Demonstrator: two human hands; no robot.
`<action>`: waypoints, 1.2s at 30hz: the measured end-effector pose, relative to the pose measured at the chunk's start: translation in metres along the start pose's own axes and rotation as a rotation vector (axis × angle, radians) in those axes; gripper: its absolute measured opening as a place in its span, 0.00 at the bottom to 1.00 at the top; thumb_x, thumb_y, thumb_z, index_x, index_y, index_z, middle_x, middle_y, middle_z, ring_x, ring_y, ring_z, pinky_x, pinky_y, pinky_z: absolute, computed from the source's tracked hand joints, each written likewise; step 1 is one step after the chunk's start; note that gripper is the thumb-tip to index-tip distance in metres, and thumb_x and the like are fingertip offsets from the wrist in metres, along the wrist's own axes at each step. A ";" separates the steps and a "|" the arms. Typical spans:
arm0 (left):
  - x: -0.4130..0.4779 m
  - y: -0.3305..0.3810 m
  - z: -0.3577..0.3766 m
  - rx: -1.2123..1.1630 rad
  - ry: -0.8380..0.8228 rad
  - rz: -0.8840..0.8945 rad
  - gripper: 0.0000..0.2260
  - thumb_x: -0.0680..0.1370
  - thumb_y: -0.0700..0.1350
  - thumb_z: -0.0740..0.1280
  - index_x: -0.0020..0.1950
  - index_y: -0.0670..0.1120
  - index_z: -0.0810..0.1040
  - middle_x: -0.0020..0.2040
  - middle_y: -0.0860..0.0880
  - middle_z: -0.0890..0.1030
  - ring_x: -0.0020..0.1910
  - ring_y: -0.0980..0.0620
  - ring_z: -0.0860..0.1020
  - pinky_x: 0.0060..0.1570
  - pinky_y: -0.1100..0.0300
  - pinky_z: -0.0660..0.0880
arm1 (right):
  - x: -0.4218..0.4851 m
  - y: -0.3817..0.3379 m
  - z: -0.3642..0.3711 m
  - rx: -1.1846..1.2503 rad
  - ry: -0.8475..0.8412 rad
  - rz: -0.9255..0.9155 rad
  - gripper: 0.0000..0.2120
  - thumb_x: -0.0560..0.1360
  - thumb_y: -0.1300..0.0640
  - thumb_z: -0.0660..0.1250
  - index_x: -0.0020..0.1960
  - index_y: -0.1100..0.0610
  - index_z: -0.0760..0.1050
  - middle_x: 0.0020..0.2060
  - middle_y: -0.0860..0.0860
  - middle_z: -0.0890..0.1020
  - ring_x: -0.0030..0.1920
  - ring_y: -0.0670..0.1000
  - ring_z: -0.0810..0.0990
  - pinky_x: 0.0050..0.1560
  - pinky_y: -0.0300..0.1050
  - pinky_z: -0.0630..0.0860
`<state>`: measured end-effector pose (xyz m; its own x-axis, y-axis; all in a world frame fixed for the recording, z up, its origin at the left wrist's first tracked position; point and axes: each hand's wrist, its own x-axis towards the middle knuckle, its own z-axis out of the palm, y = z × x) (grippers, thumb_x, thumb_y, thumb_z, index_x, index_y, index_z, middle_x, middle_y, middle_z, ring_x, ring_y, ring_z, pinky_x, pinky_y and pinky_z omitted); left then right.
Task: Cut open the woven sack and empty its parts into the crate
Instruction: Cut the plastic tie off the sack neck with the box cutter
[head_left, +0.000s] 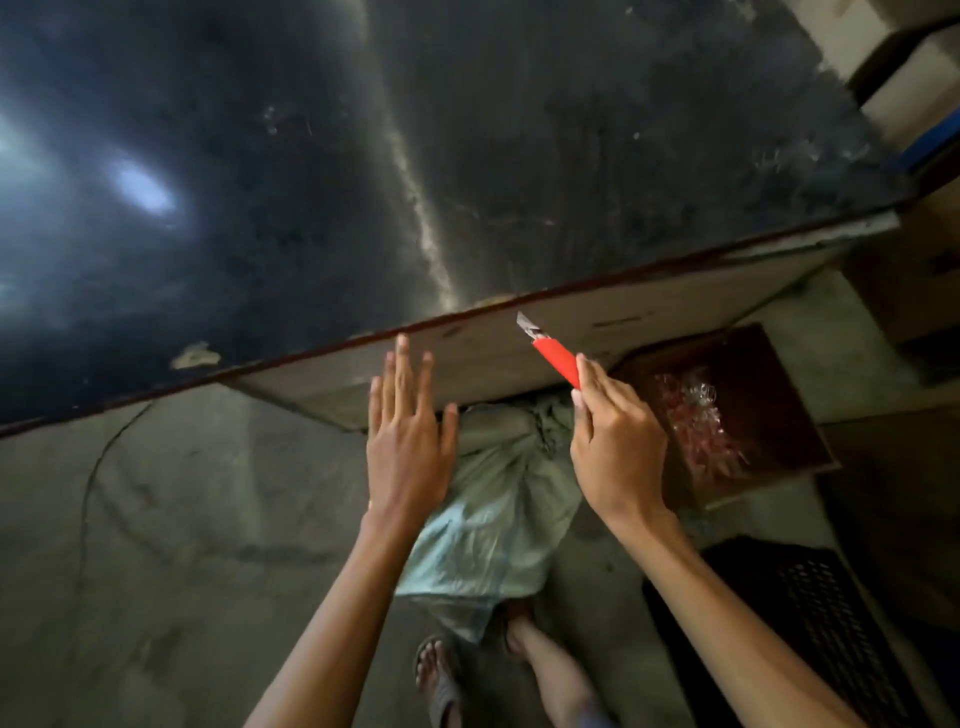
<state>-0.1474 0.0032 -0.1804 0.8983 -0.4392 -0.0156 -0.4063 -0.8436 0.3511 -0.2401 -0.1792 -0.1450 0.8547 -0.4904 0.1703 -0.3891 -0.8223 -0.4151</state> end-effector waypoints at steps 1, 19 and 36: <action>-0.022 -0.004 0.007 -0.009 -0.039 -0.008 0.29 0.82 0.50 0.59 0.80 0.41 0.59 0.82 0.40 0.55 0.82 0.43 0.51 0.80 0.47 0.51 | -0.021 -0.003 0.001 0.010 -0.010 0.031 0.19 0.77 0.65 0.68 0.68 0.65 0.76 0.60 0.59 0.84 0.57 0.58 0.84 0.54 0.52 0.82; -0.054 -0.020 0.326 0.117 -0.416 0.189 0.28 0.80 0.51 0.60 0.78 0.42 0.63 0.75 0.40 0.69 0.74 0.41 0.66 0.74 0.50 0.62 | -0.176 0.177 0.232 0.185 -0.222 0.724 0.20 0.80 0.58 0.59 0.71 0.59 0.73 0.58 0.61 0.81 0.58 0.60 0.81 0.50 0.48 0.76; 0.043 -0.034 0.606 0.385 -0.205 0.224 0.29 0.69 0.66 0.72 0.59 0.45 0.80 0.57 0.42 0.84 0.56 0.43 0.82 0.58 0.52 0.75 | -0.181 0.291 0.463 0.578 0.244 0.859 0.18 0.81 0.54 0.57 0.66 0.50 0.78 0.60 0.55 0.82 0.59 0.58 0.79 0.50 0.46 0.71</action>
<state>-0.1960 -0.1741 -0.7610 0.7458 -0.6422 -0.1771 -0.6531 -0.7573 -0.0044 -0.3494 -0.1962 -0.7108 0.2539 -0.9385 -0.2340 -0.5523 0.0580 -0.8316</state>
